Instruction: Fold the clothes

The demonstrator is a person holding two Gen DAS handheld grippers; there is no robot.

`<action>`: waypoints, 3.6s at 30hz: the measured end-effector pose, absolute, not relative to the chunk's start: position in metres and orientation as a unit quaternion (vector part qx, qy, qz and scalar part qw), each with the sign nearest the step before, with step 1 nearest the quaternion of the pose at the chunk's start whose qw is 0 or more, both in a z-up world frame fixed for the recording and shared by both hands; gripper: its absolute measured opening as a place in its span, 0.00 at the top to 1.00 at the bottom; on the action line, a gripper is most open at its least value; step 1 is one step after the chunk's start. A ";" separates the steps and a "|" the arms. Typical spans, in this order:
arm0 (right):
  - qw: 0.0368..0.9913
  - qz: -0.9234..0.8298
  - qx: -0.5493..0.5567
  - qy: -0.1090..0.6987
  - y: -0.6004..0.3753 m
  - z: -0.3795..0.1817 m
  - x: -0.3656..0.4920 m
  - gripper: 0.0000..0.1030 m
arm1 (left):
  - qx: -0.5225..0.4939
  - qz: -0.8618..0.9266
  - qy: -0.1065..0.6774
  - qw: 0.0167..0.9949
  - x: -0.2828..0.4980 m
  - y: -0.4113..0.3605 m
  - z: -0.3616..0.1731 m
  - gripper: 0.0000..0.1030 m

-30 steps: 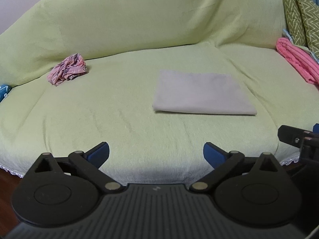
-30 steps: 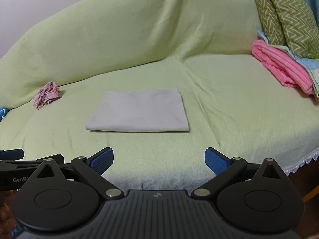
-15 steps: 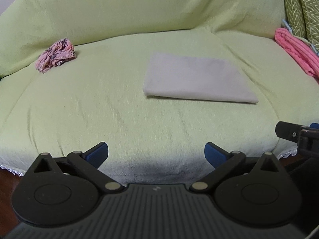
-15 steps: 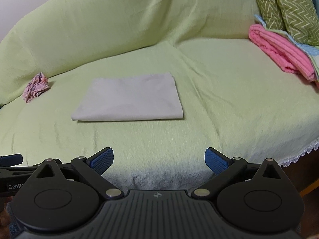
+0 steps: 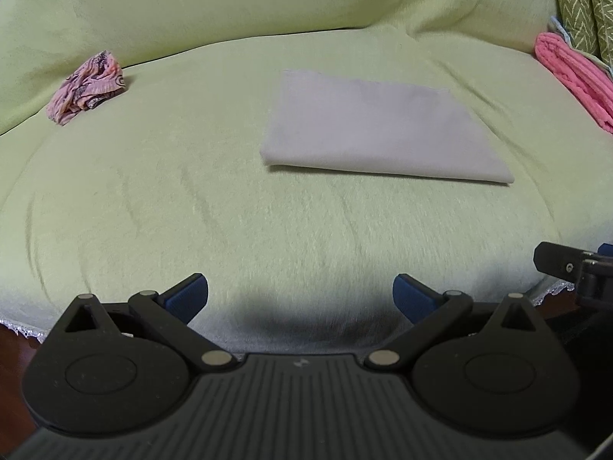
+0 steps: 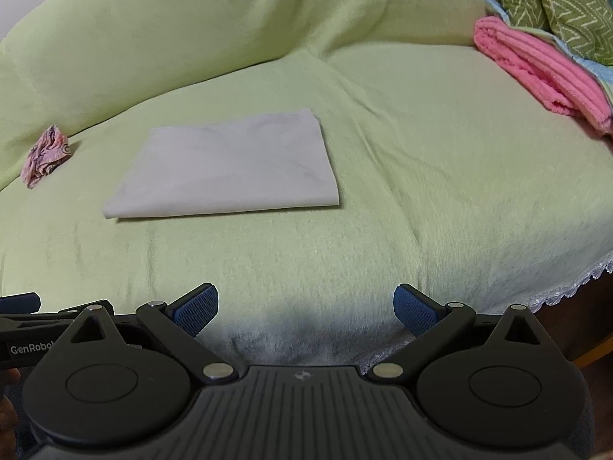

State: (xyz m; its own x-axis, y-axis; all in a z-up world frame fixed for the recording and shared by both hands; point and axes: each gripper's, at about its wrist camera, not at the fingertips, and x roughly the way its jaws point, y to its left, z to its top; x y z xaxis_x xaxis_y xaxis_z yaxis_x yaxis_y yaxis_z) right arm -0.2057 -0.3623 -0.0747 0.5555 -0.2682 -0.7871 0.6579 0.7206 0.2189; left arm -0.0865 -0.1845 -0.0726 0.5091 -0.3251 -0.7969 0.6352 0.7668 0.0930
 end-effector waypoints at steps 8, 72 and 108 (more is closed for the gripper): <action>0.853 -0.272 0.250 0.370 -0.372 -0.077 -0.195 0.02 | 0.198 -0.288 0.404 0.845 -0.073 -0.200 -0.079 0.01; 0.946 -0.025 0.094 0.308 -0.437 -0.072 -0.059 0.48 | -0.208 -0.448 0.580 0.648 0.177 -0.222 -0.144 0.86; 0.843 -0.040 0.469 0.262 -0.590 -0.129 -0.092 0.92 | -0.171 -0.497 0.544 0.654 0.153 -0.241 -0.108 0.92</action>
State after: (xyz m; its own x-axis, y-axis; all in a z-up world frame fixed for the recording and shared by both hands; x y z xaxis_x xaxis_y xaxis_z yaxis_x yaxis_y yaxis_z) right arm -0.0920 -0.5897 -0.1285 0.8596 0.1789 -0.4785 0.3123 0.5572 0.7694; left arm 0.1525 -0.2414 -0.1080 -0.0852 -0.8363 -0.5416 0.4644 0.4476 -0.7642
